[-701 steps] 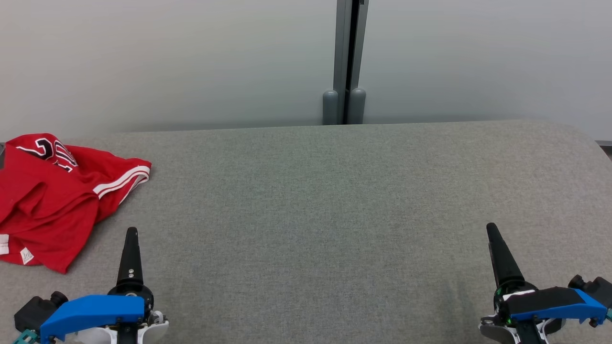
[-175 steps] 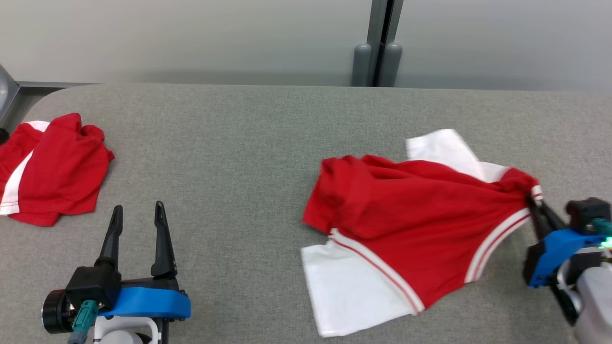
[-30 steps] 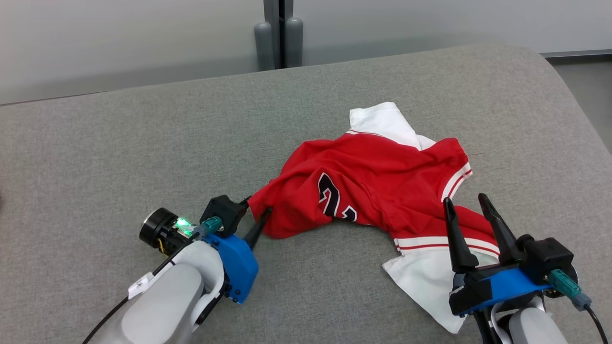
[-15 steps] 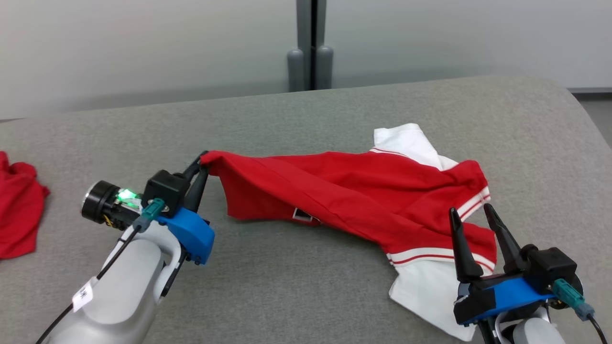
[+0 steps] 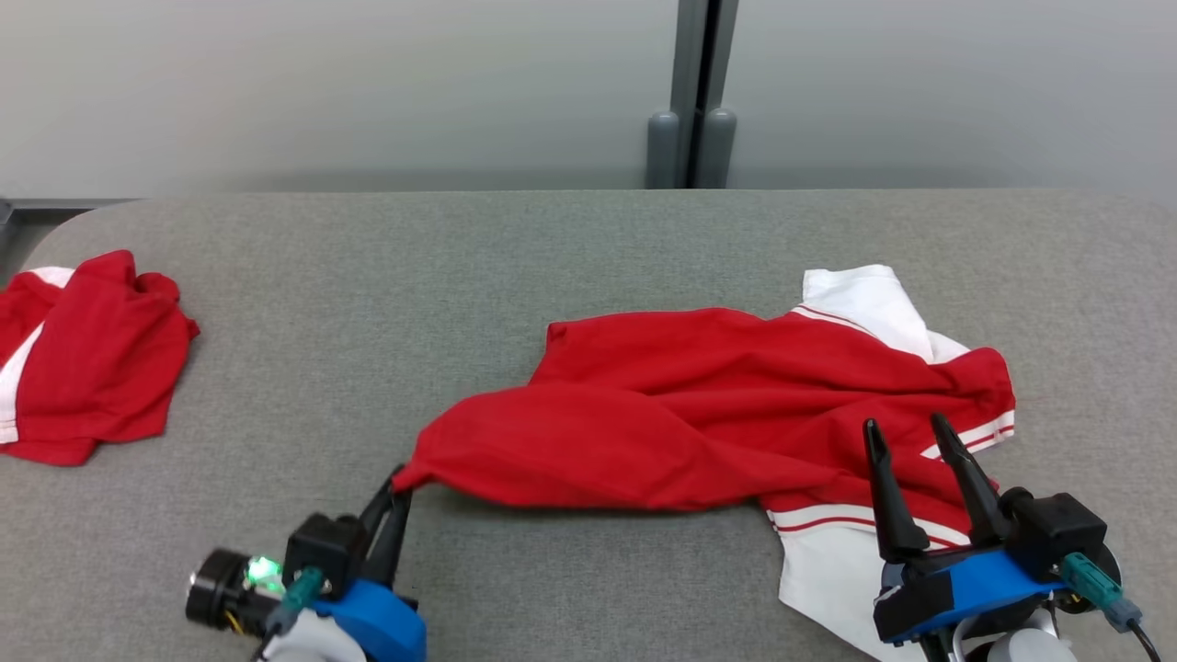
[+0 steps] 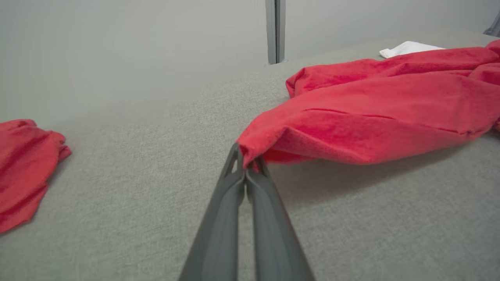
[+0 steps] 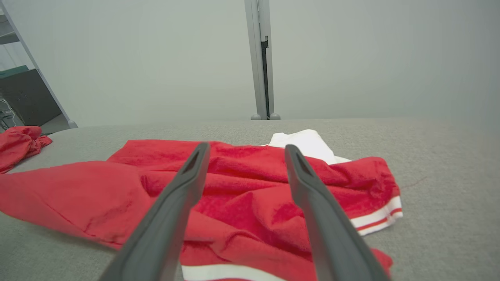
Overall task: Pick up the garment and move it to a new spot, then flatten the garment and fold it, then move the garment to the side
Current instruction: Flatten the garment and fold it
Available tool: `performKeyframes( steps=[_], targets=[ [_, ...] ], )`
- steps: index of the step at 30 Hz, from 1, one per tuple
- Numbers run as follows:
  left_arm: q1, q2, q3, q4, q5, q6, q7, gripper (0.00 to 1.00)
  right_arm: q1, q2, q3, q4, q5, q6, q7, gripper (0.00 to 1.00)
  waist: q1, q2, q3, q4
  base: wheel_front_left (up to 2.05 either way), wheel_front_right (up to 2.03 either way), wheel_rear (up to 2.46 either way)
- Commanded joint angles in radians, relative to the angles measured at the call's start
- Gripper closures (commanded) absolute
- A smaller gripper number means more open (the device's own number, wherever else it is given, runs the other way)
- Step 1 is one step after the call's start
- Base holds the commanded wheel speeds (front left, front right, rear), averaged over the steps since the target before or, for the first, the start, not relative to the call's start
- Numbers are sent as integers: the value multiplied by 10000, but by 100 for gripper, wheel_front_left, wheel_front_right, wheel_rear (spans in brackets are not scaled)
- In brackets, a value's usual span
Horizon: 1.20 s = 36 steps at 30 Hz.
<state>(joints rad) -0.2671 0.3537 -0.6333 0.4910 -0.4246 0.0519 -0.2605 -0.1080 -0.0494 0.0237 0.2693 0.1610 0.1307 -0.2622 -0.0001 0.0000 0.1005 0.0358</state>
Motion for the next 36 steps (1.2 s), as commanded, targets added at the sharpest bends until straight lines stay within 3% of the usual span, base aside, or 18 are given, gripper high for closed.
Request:
performKeyframes(
  steps=[1, 6, 7, 8, 9, 21, 27, 36],
  targets=[
    [228, -40, 40, -74, -60, 64, -60, 100, 75, -22, -24, -8, -31, 2, -40, 0, 1, 0, 27, 53, 0, 0, 0],
    [1347, -351, 149, -115, -196, 20, -59, 100, 86, -20, -86, -42, -97, 2, -40, 0, 1, 0, 67, 222, 0, 0, 0],
    [1467, -405, 211, -101, -223, 30, -58, 85, 101, -22, -89, -31, -96, 2, -38, 0, 1, 0, 65, 254, 0, 0, 0],
    [1566, -475, 280, -109, -206, 67, -58, 25, 119, -22, -111, -21, -97, 2, -40, 0, 1, 0, 56, 289, 0, 0, 0],
    [1672, -557, 378, -160, -235, 89, -59, 0, 127, -23, -125, -12, -105, 2, -40, 0, 1, 0, 46, 318, 0, 0, 0],
    [2169, -294, 2323, -1325, 240, 517, -61, 0, 104, -22, -86, 73, -98, 2, -40, 0, 1, 0, -158, 372, 0, 0, 0],
    [1769, -583, 2292, -1434, 327, -6, -61, 0, 111, -25, -26, 117, -19, 2, -40, 0, 1, 0, -93, 192, 0, 0, 0],
    [1262, -893, 1733, -283, 68, -691, 678, 0, -83, -22, -48, 87, 28, 2, -40, 0, 1, 0, 163, -211, 0, 0, 0]
  ],
)
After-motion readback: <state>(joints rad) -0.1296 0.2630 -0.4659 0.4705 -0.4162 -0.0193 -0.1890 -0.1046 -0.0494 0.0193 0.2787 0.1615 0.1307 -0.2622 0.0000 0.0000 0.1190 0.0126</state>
